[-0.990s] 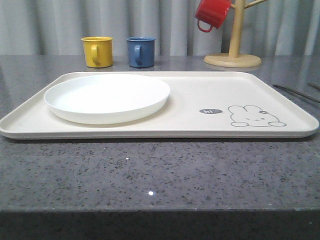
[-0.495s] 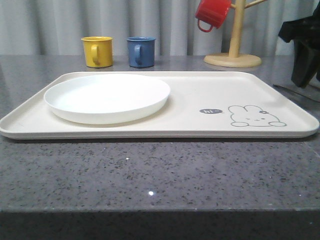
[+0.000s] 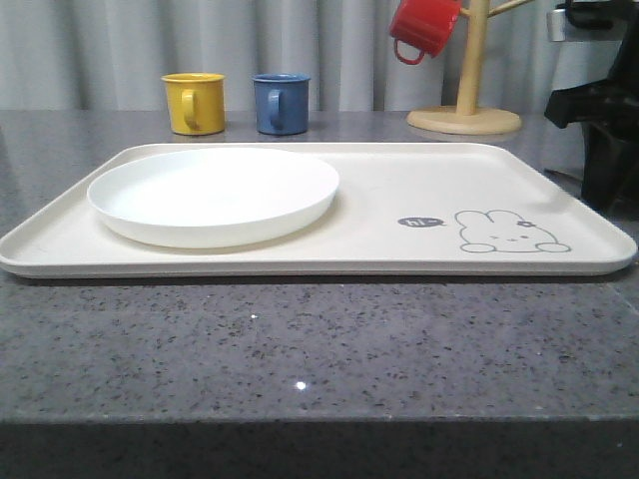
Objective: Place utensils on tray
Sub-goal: 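Grasp the steel fork with the right gripper and lift it, then lower the fork onto the tray beside the plate and release, then reach the right gripper to the steel chopsticks and grasp them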
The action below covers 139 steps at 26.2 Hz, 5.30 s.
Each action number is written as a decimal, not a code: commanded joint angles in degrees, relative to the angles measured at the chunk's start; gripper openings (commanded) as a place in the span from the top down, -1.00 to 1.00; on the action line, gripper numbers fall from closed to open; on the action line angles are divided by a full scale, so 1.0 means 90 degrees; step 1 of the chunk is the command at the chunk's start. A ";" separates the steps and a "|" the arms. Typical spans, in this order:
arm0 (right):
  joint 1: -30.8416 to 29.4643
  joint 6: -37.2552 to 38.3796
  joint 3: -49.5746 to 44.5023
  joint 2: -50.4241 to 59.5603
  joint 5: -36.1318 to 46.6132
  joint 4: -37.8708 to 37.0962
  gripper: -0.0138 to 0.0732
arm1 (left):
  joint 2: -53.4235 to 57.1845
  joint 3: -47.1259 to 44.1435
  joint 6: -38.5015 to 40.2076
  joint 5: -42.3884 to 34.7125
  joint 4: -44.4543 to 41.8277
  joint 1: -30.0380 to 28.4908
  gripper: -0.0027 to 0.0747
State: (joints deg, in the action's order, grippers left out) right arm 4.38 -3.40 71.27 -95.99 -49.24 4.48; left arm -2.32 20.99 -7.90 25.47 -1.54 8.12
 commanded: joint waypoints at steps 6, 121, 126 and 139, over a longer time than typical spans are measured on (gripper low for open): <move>-0.0001 -0.0062 0.0182 0.0241 -0.0118 0.0007 0.74 | -0.0077 0.0161 0.0063 -0.0494 0.0064 0.0000 0.98; -0.0902 0.0623 0.1928 -0.0874 -0.2153 -0.0322 0.47 | -0.0077 0.0161 0.0063 -0.0494 0.0064 0.0013 0.98; -0.0902 0.0647 0.2007 -0.0647 -0.2228 -0.0369 0.50 | -0.0077 0.0161 0.0063 -0.0494 0.0064 0.0013 0.98; 0.0658 0.1850 0.2918 0.0103 -0.2686 -0.0164 0.50 | -0.0077 0.0161 0.0063 -0.0494 0.0064 0.0013 0.98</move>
State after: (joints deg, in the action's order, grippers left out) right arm 6.70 11.17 95.58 -97.63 -70.75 2.31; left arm -2.32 20.99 -7.90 25.47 -1.45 8.12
